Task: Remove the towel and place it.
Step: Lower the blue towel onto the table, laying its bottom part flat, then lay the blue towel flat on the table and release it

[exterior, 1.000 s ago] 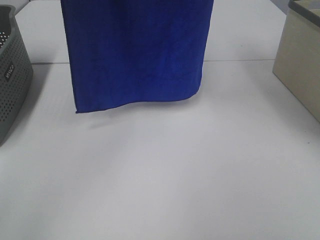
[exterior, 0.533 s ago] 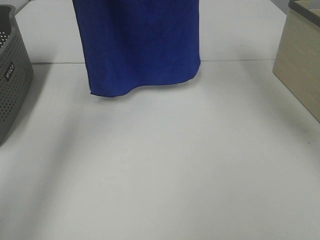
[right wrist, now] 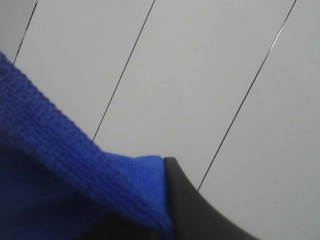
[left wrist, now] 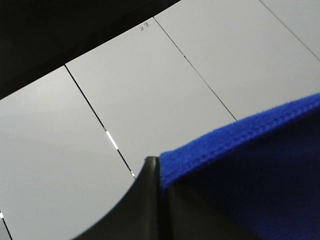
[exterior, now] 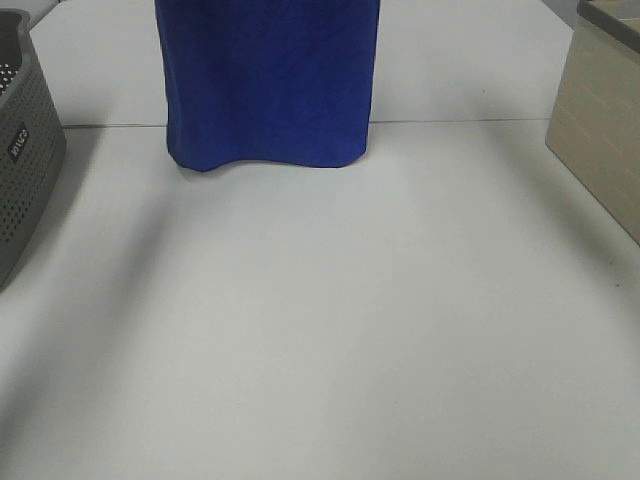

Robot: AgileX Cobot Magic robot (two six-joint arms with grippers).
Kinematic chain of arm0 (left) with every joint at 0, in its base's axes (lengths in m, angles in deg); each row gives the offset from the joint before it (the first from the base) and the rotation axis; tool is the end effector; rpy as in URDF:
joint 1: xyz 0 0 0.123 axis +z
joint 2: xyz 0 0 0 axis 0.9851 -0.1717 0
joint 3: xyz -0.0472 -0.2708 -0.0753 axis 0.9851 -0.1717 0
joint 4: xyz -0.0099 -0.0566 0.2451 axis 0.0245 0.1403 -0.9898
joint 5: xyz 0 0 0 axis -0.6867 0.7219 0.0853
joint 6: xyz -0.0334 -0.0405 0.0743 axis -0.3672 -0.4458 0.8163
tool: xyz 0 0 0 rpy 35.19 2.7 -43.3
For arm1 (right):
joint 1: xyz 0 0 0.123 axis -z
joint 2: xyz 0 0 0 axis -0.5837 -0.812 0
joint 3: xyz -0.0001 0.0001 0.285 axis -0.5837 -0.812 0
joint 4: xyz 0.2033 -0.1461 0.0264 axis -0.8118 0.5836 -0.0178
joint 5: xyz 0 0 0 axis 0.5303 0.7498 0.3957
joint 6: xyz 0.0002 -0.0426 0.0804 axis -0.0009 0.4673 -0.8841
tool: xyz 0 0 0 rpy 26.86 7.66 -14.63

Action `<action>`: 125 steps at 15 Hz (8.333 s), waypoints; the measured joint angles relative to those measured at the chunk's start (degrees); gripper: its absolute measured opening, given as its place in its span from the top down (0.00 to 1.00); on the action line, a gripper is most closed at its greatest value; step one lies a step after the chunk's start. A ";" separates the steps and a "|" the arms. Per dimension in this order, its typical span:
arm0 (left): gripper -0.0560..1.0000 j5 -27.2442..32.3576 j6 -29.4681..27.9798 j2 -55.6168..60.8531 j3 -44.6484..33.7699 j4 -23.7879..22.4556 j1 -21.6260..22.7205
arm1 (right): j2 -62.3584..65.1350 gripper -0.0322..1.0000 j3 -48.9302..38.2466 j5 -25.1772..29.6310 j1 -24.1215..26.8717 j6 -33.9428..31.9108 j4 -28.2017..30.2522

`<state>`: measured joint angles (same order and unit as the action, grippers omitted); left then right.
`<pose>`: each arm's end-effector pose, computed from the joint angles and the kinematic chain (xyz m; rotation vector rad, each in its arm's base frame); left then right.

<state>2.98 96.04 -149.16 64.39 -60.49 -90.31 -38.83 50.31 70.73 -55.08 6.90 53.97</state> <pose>0.4971 -0.1053 0.4620 0.4798 0.8084 0.2632 0.4774 0.1699 0.4436 -0.4820 1.2244 -0.0244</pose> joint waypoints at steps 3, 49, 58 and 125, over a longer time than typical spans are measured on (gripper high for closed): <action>0.95 1.43 0.00 -6.59 10.54 0.00 0.00 | -4.98 0.95 6.59 -1.32 1.38 0.00 -1.55; 0.95 95.00 2.46 20.68 -1.60 18.85 -6.82 | 19.82 0.95 -6.36 71.56 1.38 15.30 -46.98; 0.95 94.60 2.52 38.73 -35.12 28.53 -6.88 | 36.38 0.95 -33.23 71.22 1.20 15.70 -49.56; 0.32 93.05 8.25 22.92 -97.75 47.56 -6.65 | 13.52 0.30 -92.99 68.18 1.89 24.12 -58.56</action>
<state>96.03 104.29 -126.24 -33.35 -12.93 -96.96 -25.31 -42.68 138.91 -53.19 31.02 -4.59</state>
